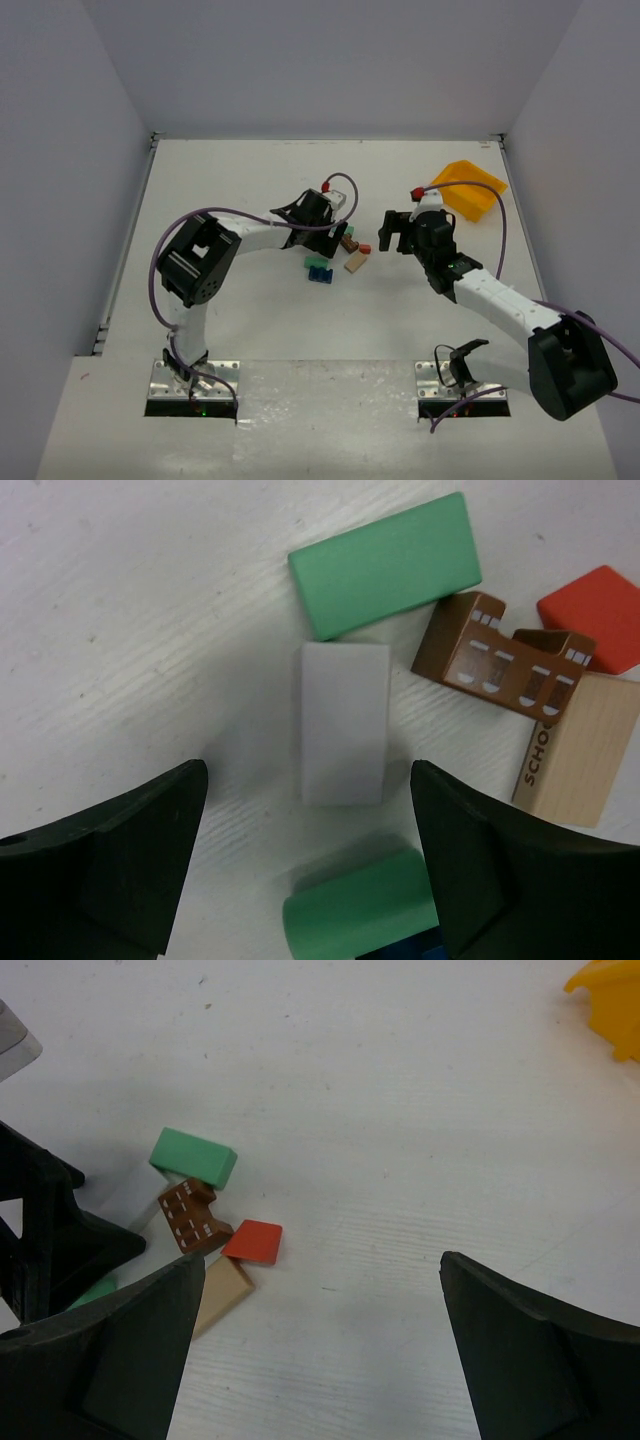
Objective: Build the wood block tower
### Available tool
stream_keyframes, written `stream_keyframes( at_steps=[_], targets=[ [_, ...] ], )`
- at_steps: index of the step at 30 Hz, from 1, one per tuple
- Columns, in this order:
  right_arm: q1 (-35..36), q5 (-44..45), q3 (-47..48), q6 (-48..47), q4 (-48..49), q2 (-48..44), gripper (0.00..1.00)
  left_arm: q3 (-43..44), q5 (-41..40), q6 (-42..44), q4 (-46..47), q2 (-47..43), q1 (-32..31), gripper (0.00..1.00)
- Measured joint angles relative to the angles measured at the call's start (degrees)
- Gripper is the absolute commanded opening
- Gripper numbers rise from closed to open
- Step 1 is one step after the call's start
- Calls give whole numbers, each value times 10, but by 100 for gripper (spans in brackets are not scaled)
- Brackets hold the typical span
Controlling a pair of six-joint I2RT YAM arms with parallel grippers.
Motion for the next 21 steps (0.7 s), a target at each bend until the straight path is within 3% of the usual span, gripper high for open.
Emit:
stream_keyframes(
  at_steps=[16,21],
  targets=[
    [0,18,-2,-2,1,4,99,41,36,61,-10,31,-12,30],
    [0,17,-6,-3,2,4,99,52,39,68,-9,39,-18,9]
  ],
)
